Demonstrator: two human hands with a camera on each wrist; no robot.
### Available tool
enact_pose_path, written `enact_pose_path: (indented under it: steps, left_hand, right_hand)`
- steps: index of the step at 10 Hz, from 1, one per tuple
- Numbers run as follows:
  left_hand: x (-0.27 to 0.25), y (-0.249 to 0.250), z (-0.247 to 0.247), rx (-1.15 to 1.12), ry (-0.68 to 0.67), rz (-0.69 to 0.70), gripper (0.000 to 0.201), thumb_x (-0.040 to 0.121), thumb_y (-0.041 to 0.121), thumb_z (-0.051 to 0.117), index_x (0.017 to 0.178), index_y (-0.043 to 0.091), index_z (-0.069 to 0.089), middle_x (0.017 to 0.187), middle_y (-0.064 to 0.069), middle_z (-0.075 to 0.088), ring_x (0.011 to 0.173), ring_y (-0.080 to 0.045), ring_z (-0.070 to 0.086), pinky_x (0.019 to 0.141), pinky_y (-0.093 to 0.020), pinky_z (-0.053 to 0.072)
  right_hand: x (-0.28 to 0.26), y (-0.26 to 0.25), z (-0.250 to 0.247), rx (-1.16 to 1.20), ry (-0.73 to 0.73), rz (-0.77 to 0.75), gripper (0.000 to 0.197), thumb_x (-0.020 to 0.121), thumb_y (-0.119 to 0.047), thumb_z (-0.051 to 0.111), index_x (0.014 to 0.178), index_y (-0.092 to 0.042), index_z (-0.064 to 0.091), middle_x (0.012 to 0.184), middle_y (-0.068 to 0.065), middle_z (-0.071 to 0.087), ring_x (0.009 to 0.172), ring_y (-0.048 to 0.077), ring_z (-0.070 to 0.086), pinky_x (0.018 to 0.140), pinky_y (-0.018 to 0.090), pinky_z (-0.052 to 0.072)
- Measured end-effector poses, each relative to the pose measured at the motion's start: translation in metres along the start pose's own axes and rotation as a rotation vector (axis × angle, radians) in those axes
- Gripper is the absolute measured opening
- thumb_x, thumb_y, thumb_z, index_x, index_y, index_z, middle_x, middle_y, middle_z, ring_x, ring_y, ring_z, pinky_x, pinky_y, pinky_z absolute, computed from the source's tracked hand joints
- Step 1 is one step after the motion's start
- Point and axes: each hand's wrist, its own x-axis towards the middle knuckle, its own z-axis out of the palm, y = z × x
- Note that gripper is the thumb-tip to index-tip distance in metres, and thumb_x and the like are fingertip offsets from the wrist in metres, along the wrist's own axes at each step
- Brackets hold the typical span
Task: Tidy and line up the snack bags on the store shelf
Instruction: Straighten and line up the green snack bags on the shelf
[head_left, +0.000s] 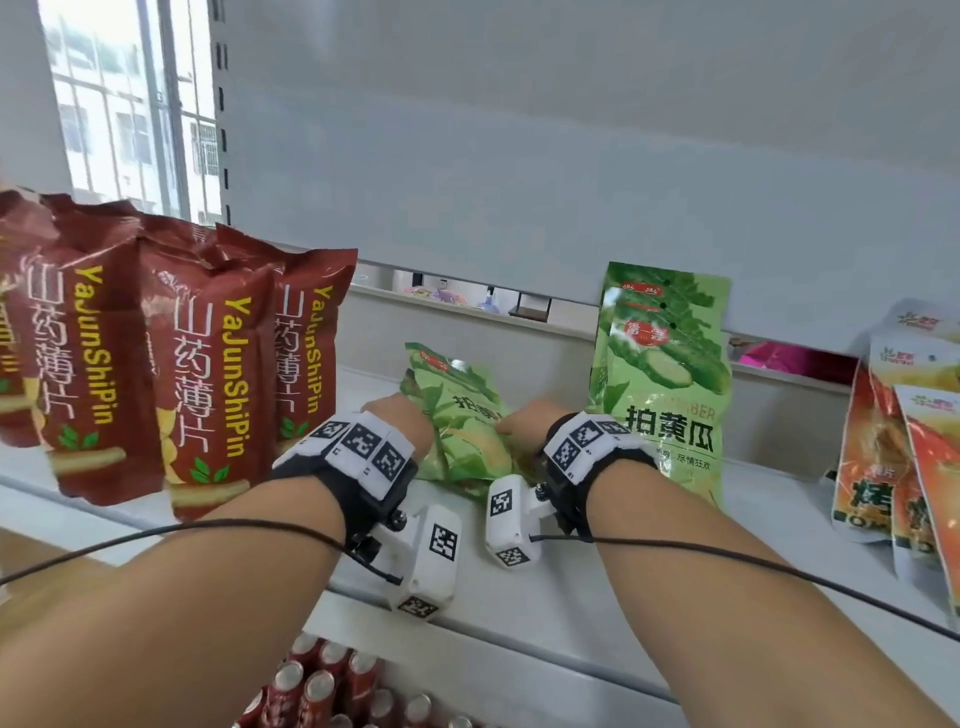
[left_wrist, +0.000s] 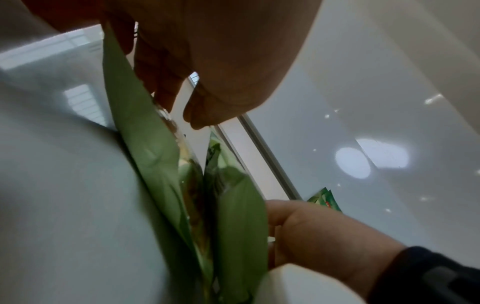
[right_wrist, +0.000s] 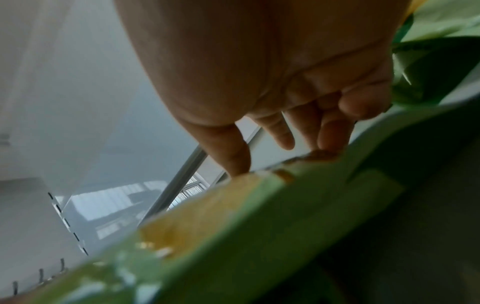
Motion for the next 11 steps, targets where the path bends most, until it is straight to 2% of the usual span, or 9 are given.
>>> enact_pose_path:
  steps: [1, 3, 4, 5, 6, 7, 8, 10, 11]
  left_hand:
    - [-0.002, -0.002, 0.0, 0.159, 0.007, 0.073, 0.033, 0.098, 0.005, 0.038, 0.13, 0.0, 0.046, 0.133, -0.013, 0.053, 0.123, -0.026, 0.052, 0.098, -0.029, 0.04]
    - [0.005, -0.008, 0.007, -0.078, 0.028, -0.034, 0.043, 0.096, 0.008, 0.046, 0.134, -0.001, 0.029, 0.135, -0.02, 0.048, 0.123, -0.032, 0.051, 0.086, -0.03, 0.041]
    - [0.006, -0.01, 0.006, -0.157, 0.023, -0.088, 0.059, 0.092, 0.011, 0.057, 0.139, 0.002, 0.023, 0.134, -0.019, 0.049, 0.122, -0.032, 0.05, 0.085, -0.031, 0.041]
    - [-0.001, -0.012, 0.002, -0.161, 0.029, -0.083, 0.052, 0.091, 0.02, 0.061, 0.132, -0.003, 0.039, 0.128, -0.017, 0.054, 0.117, -0.029, 0.054, 0.088, -0.029, 0.044]
    - [-0.002, -0.013, -0.001, -0.318, 0.049, -0.01, 0.039, 0.091, 0.026, 0.06, 0.116, -0.004, 0.058, 0.115, -0.018, 0.063, 0.105, -0.03, 0.061, 0.09, -0.033, 0.048]
    - [-0.008, -0.009, 0.003, -0.672, 0.067, 0.029, 0.032, 0.088, 0.013, 0.063, 0.116, -0.004, 0.058, 0.114, -0.023, 0.063, 0.106, -0.038, 0.061, 0.097, -0.046, 0.048]
    - [-0.014, 0.003, 0.014, -0.987, 0.087, 0.078, 0.033, 0.085, -0.001, 0.061, 0.118, 0.002, 0.057, 0.113, -0.021, 0.065, 0.104, -0.039, 0.063, 0.094, -0.053, 0.049]
    - [-0.033, 0.041, 0.045, -1.197, -0.027, 0.246, 0.032, 0.079, -0.007, 0.065, 0.098, 0.018, 0.062, 0.095, -0.013, 0.072, 0.09, -0.034, 0.069, 0.087, -0.051, 0.054]
    - [-0.048, 0.067, 0.061, -1.183, -0.139, 0.304, 0.037, 0.08, -0.012, 0.06, 0.103, 0.017, 0.062, 0.096, -0.014, 0.072, 0.091, -0.037, 0.068, 0.086, -0.05, 0.054]
  right_hand:
    - [0.008, 0.0, 0.004, 0.162, 0.026, 0.036, 0.041, 0.099, -0.013, 0.035, 0.139, -0.009, 0.043, 0.137, 0.015, 0.049, 0.122, 0.031, 0.05, 0.1, 0.034, 0.042]
    - [0.015, 0.013, 0.004, 0.169, 0.036, 0.033, 0.04, 0.099, -0.021, 0.041, 0.134, -0.005, 0.047, 0.139, 0.014, 0.048, 0.126, 0.028, 0.046, 0.097, 0.027, 0.038]
    - [0.014, 0.023, 0.002, 0.232, 0.05, 0.006, 0.038, 0.098, -0.025, 0.044, 0.124, 0.002, 0.055, 0.134, 0.018, 0.052, 0.123, 0.027, 0.048, 0.074, 0.016, 0.041]
    - [0.007, 0.03, -0.004, 0.41, 0.13, -0.02, 0.037, 0.098, -0.031, 0.045, 0.103, 0.0, 0.064, 0.117, 0.017, 0.061, 0.107, 0.028, 0.056, 0.071, 0.021, 0.042]
    - [0.002, 0.041, -0.006, 0.758, 0.19, -0.037, 0.037, 0.095, -0.023, 0.049, 0.123, -0.001, 0.057, 0.129, 0.016, 0.057, 0.12, 0.03, 0.053, 0.098, 0.031, 0.043]
    - [-0.013, 0.055, -0.007, 1.085, 0.301, -0.047, 0.032, 0.089, -0.014, 0.058, 0.119, -0.001, 0.059, 0.125, 0.02, 0.06, 0.117, 0.035, 0.055, 0.101, 0.046, 0.044]
    - [-0.031, 0.078, -0.01, 1.302, 0.351, -0.079, 0.015, 0.09, -0.009, 0.055, 0.104, -0.009, 0.062, 0.111, 0.014, 0.066, 0.096, 0.031, 0.064, 0.091, 0.046, 0.05]
    - [-0.063, 0.143, 0.0, 1.736, 0.358, -0.112, 0.022, 0.093, 0.002, 0.044, 0.095, -0.007, 0.064, 0.078, 0.008, 0.074, 0.067, 0.021, 0.072, 0.054, 0.031, 0.057]
    - [-0.072, 0.171, 0.01, 1.83, 0.319, -0.078, 0.025, 0.093, 0.002, 0.042, 0.102, -0.005, 0.063, 0.095, 0.017, 0.072, 0.085, 0.032, 0.07, 0.075, 0.046, 0.055]
